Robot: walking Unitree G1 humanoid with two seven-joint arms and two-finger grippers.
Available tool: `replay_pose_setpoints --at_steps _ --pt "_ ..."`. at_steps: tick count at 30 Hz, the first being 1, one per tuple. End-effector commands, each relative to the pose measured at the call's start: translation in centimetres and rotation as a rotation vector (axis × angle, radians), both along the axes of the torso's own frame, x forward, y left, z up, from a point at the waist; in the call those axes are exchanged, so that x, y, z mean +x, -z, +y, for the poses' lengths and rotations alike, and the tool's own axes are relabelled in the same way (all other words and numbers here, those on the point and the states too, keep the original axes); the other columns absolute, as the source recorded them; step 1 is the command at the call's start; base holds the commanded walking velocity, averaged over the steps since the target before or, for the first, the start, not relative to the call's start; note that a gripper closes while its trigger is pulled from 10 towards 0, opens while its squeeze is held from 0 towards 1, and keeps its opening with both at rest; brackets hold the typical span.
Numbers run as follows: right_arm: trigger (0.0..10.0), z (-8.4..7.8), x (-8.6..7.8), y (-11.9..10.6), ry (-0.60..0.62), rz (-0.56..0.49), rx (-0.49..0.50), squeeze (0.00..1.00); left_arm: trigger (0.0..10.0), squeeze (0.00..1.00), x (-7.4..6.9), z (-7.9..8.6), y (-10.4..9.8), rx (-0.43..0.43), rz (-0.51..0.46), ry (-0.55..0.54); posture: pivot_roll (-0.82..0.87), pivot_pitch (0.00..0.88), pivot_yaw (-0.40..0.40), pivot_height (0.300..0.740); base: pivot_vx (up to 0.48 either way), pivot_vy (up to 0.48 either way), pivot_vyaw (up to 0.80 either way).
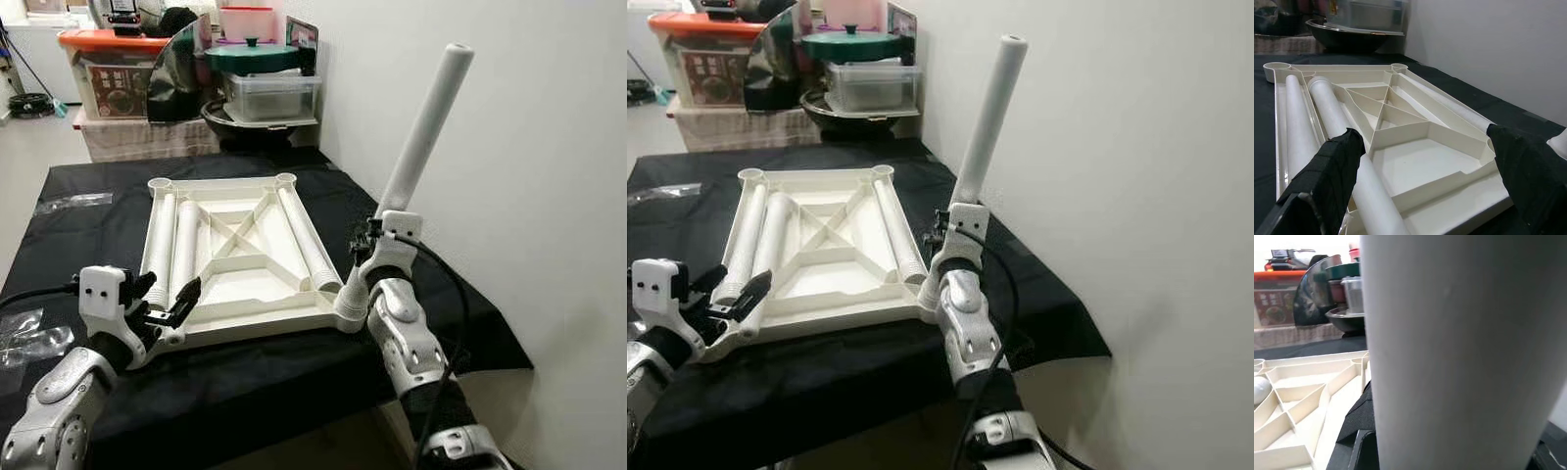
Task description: Building children table
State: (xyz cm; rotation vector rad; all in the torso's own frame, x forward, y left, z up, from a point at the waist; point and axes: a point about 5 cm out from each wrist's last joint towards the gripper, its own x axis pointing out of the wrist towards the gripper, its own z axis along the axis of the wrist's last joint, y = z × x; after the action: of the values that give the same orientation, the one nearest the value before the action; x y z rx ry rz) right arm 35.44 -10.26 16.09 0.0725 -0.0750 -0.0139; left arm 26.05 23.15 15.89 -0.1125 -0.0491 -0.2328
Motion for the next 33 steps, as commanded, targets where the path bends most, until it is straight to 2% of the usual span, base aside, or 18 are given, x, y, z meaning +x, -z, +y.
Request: replay_pose_setpoints --at_steps 1,6,7,9,10,17,18,20,22,24,25,27,30,31,32,33 --pt "0.0 -1.2 -0.8 5.0 0.021 0.228 -0.053 0.00 10.0 0.00 0.2 0.0 0.1 0.004 -0.002 -0.007 0.04 0.000 -0.057 0.740 0.000 0.000 0.00" --pt "0.0 -0.4 -0.4 5.3 -0.060 0.279 -0.059 0.00 10.0 0.00 0.3 -0.2 0.2 0.002 0.000 0.000 0.04 0.000 -0.055 0.740 0.000 0.000 0.00" --pt "0.0 0.4 -0.1 5.2 -0.147 0.296 -0.050 0.00 10.0 0.00 0.4 -0.3 0.2 0.002 0.001 0.003 0.04 0.000 -0.055 0.740 0.000 0.000 0.00" --pt "0.0 0.4 -0.1 5.2 -0.147 0.296 -0.050 0.00 10.0 0.00 0.4 -0.3 0.2 0.002 0.001 0.003 0.04 0.000 -0.055 0.740 0.000 0.000 0.00" --pt "0.0 1.2 0.6 4.2 -0.282 0.275 -0.020 0.00 10.0 0.00 0.4 -0.2 0.3 0.005 0.006 0.005 0.04 0.000 -0.057 0.740 0.000 0.000 0.00" --pt "0.0 1.2 1.2 2.9 -0.430 0.227 0.036 0.00 10.0 0.00 0.2 -0.1 0.5 0.003 0.013 0.000 0.05 0.000 -0.069 0.740 0.000 0.000 0.00" --pt "0.0 1.5 1.1 2.3 -0.502 0.169 0.066 0.00 10.0 0.00 0.1 0.0 0.6 0.002 0.015 -0.002 0.05 0.000 -0.069 0.740 0.000 0.000 0.00" --pt "0.0 1.9 0.8 2.0 -0.569 0.136 0.087 0.00 10.0 0.00 0.0 0.0 0.7 0.002 0.017 -0.003 0.05 0.000 -0.069 0.740 0.000 0.000 0.00" --pt "0.0 2.0 0.8 1.9 -0.591 0.129 0.095 0.00 10.0 0.00 0.0 0.0 0.7 0.002 0.018 -0.004 0.05 0.000 -0.069 0.740 0.000 0.000 0.00" --pt "0.0 2.5 0.3 1.8 -0.688 0.105 0.118 0.00 10.0 0.00 0.0 0.0 0.7 0.002 0.019 -0.005 0.06 0.000 -0.070 0.740 0.000 0.000 0.00" --pt "0.0 2.5 0.3 1.8 -0.688 0.105 0.118 0.00 10.0 0.00 0.0 0.0 0.7 0.002 0.019 -0.005 0.06 0.000 -0.070 0.740 0.000 0.000 0.00" --pt "0.0 2.8 0.0 1.9 -0.763 0.102 0.124 0.00 10.0 0.00 0.0 0.0 0.7 0.002 0.019 -0.005 0.06 0.000 -0.070 0.740 0.000 0.000 0.00" --pt "0.0 2.8 -0.1 2.0 -0.782 0.103 0.124 0.00 10.0 0.00 0.0 0.0 0.7 0.002 0.019 -0.005 0.06 0.000 -0.070 0.740 0.000 0.000 0.00" --pt "0.0 3.1 -0.3 1.8 -0.853 0.094 0.127 0.00 10.0 0.00 0.0 0.1 0.7 0.002 0.020 -0.006 0.06 0.000 -0.072 0.740 0.000 0.000 0.00" --pt "0.0 3.1 -0.3 1.8 -0.853 0.094 0.127 0.00 10.0 0.00 0.0 0.1 0.7 0.002 0.020 -0.006 0.06 0.000 -0.072 0.740 0.000 0.000 0.00" --pt "0.0 3.4 -0.6 1.6 -0.946 0.095 0.132 0.00 10.0 0.00 0.0 0.1 0.7 0.002 0.021 -0.006 0.06 0.000 -0.071 0.740 0.000 0.000 0.00"
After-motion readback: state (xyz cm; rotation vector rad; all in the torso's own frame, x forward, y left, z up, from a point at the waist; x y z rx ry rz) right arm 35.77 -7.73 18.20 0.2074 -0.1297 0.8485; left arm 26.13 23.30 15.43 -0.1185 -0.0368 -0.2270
